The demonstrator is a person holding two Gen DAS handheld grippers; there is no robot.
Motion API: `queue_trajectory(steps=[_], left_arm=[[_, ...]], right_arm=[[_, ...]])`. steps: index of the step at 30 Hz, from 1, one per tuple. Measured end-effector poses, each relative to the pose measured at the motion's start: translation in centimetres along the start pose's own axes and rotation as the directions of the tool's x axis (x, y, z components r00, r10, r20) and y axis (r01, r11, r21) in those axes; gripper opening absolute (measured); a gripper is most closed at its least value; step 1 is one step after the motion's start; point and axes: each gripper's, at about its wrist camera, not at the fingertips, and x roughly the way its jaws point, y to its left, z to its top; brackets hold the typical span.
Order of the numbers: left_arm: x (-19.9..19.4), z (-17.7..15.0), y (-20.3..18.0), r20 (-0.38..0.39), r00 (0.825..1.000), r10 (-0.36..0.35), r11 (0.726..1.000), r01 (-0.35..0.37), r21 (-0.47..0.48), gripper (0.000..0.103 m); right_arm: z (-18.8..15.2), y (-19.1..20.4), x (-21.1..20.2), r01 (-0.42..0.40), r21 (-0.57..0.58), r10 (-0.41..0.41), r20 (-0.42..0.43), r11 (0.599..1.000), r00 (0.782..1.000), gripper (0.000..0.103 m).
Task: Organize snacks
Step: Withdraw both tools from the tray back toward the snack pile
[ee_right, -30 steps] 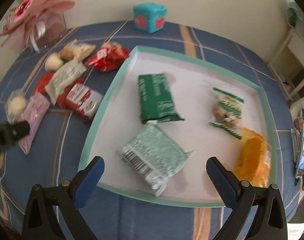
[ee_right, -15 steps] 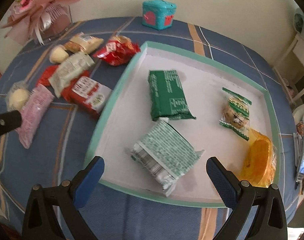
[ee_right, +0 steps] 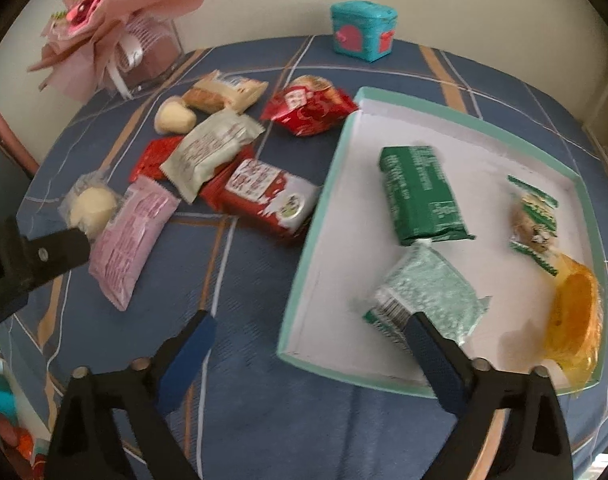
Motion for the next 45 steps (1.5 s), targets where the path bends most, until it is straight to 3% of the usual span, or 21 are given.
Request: queue_trajectory(steps=[3,6,8,10,15,30,37,39,40,41,43,45], left_arm=[[0.1,0.0,0.1,-0.006,1.0,0.002,1.0,-0.002,-0.001,0.1],[0.3,0.0,0.2,-0.012,1.0,0.001,1.0,-0.001,-0.002,0.1],[0.3,0.0,0.2,-0.012,1.0,0.0,1.0,0.0,0.0,0.1],[0.3,0.0,0.2,-0.015,1.0,-0.001,1.0,0.001,0.0,0.1],[0.5,-0.2,0.1,-0.029,1.0,-0.007,1.0,0.007,-0.002,0.1],[0.9,-0.2,1.3,-0.051,0.998,-0.025,0.999,0.023,-0.04,0.1],[1.3,0.5,2.6,-0.042,0.999,-0.031,0.997,0.029,-0.067,0.1],[1.4,0.8,2.8,-0.035,0.999,-0.03,0.997,0.028,-0.068,0.1],[1.5,1.0,2.9,-0.031,0.999,-0.03,0.997,0.028,-0.066,0.1],[1.5,1.1,3.0,-0.027,0.999,-0.031,0.998,0.029,-0.062,0.1],[1.6,1.5,3.1,-0.012,1.0,-0.025,0.998,0.025,-0.05,0.1],[1.8,1.9,3.2,0.006,1.0,-0.016,0.999,0.016,-0.031,0.1]], right_arm=[[-0.1,0.8,0.3,0.007,-0.043,-0.007,-0.003,0.999,1.0,0.079],[-0.2,1.2,0.9,-0.029,-0.05,0.028,-0.033,0.998,0.999,0.06],[-0.3,1.4,1.3,-0.012,-0.043,0.011,-0.024,0.999,1.0,0.042],[-0.5,1.5,1.7,-0.014,-0.046,0.012,-0.04,0.999,0.999,0.033],[-1.0,1.3,1.6,0.004,-0.047,-0.006,-0.041,0.999,0.999,0.021],[-2.5,1.2,1.2,-0.017,-0.056,0.01,-0.115,0.998,0.993,0.021],[-1.3,0.3,-0.3,-0.033,-0.018,0.032,-0.057,0.999,0.998,0.024],[-0.8,0.0,-0.8,-0.045,-0.003,0.044,-0.028,0.999,0.999,0.03],[-0.4,-0.3,-0.9,-0.048,0.003,0.048,-0.018,0.999,0.999,0.038],[-0.2,-0.4,-1.0,-0.05,0.009,0.05,-0.009,0.999,0.999,0.053],[0.4,-0.4,-1.0,-0.054,0.025,0.054,0.002,0.998,0.999,0.061],[1.5,-0.4,-0.2,-0.073,0.033,0.073,0.001,0.997,0.997,0.061]])
